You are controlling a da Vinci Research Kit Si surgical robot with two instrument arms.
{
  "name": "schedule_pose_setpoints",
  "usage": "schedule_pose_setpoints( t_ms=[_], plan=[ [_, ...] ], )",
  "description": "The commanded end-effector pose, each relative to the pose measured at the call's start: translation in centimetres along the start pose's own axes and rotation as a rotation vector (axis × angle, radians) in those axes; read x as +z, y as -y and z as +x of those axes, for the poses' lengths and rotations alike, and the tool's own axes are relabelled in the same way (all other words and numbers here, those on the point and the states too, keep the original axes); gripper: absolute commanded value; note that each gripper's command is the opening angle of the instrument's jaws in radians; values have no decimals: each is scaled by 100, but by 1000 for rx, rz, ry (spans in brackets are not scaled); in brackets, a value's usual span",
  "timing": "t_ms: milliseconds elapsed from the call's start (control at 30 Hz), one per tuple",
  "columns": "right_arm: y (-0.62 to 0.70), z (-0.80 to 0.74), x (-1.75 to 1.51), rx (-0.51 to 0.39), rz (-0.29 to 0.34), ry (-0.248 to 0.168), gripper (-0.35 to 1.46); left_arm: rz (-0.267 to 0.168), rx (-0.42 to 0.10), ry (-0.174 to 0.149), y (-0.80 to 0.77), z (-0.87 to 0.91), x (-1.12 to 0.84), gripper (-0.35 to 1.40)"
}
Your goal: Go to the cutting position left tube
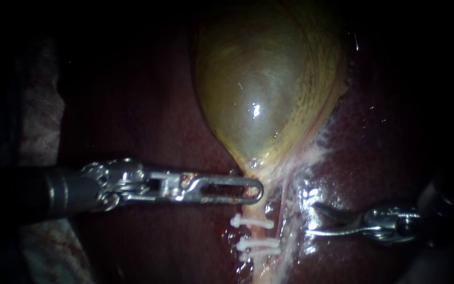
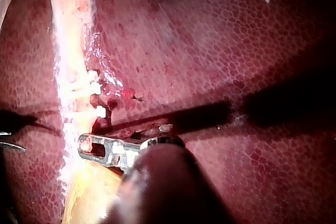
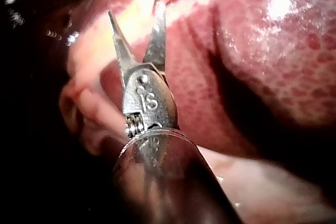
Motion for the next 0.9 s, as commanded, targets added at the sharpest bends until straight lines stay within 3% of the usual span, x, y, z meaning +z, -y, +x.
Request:
schedule_pose_setpoints(
  t_ms=[33,200,367,633,900],
  plan=[
    [0,0,2,4,1,14,138,0,0,0,-1,0,0,-35],
    [2,1,12,32,6,42,136,0,-1,0,-2,1,0,-35],
    [2,0,27,43,6,102,134,-1,-3,1,-5,2,-2,-35],
    [-8,-12,51,76,6,185,134,-2,-4,3,-7,3,-5,-35],
    [-15,-15,60,92,2,221,133,-2,-5,3,-8,3,-5,-35]
  ],
)
